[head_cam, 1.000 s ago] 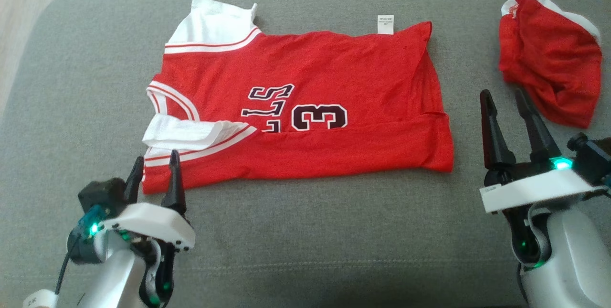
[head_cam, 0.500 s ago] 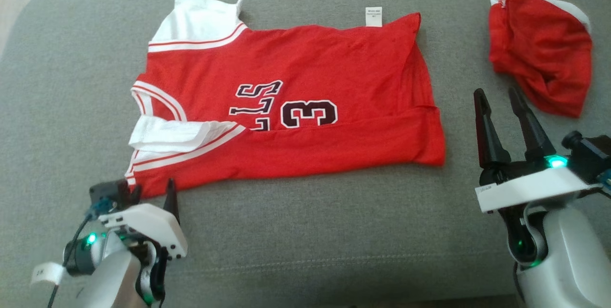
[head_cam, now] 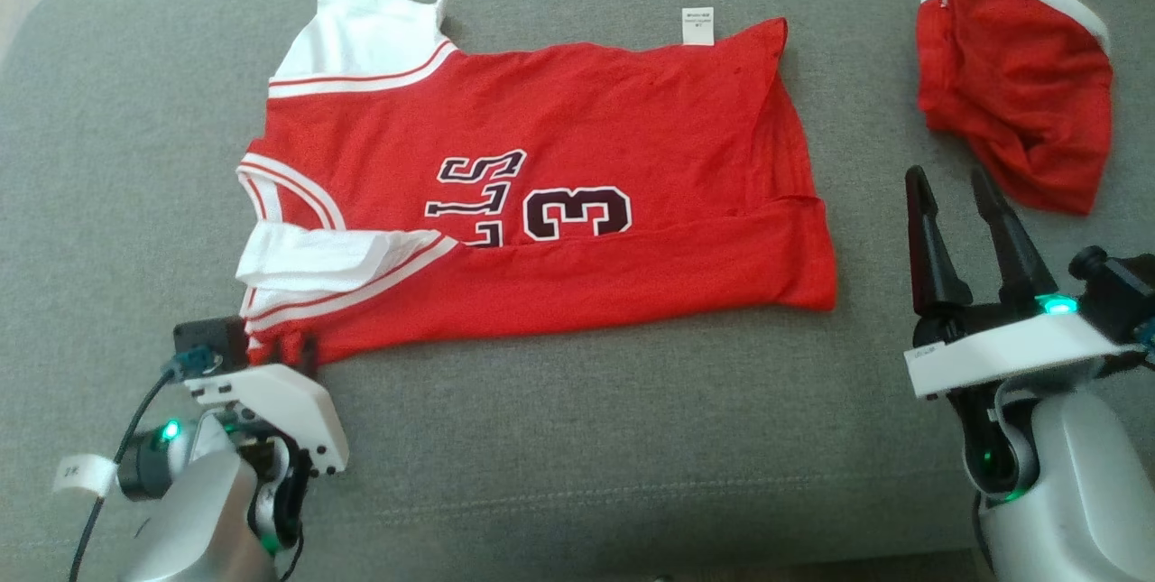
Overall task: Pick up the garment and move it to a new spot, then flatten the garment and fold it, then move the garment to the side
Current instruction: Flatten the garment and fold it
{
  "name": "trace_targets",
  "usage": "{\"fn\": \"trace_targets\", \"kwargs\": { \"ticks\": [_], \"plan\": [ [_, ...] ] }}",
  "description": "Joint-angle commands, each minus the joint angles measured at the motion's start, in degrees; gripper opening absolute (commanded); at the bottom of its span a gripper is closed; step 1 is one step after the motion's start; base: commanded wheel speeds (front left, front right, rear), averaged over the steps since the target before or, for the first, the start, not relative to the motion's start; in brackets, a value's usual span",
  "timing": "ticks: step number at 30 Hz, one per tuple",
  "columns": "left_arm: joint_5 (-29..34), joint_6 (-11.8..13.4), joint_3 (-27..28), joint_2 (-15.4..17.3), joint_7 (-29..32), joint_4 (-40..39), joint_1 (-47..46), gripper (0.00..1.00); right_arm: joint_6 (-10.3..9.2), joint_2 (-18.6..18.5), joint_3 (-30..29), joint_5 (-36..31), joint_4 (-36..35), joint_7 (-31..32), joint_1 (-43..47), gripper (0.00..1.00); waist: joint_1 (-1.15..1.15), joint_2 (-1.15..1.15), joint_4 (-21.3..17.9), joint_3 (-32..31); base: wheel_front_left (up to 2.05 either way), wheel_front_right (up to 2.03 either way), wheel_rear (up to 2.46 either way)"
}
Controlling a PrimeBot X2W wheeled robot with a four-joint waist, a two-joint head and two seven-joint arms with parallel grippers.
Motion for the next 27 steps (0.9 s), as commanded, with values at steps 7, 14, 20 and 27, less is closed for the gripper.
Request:
{"fn": "trace_targets", "kwargs": {
  "ticks": [7,14,20,27],
  "plan": [
    [-0.78,0.17,1.78,0.93,-3.94,-1.96,-1.44,0.0,0.37,3.01,-1.88,-0.22,3.18,5.43,-1.18,1.0,0.0,0.0,1.05,0.19,0.0,0.0,0.0],
    [-0.33,1.44,2.76,1.0,-9.08,-5.96,-1.75,0.0,0.37,5.78,-4.26,3.5,9.7,11.35,-2.2,1.0,0.0,0.0,2.65,0.91,0.0,0.0,0.0],
    [0.09,2.29,2.99,1.13,-10.51,-8.7,-1.69,0.0,0.37,6.79,-4.87,4.82,14.92,13.72,-4.39,1.0,0.0,0.0,3.99,1.55,0.0,0.0,0.0],
    [0.23,3.01,3.09,1.03,-11.15,-10.16,-1.44,0.0,0.37,7.13,-4.58,4.96,19.64,14.84,-6.16,1.0,0.0,0.0,5.02,2.0,0.0,0.0,0.0]
  ]
}}
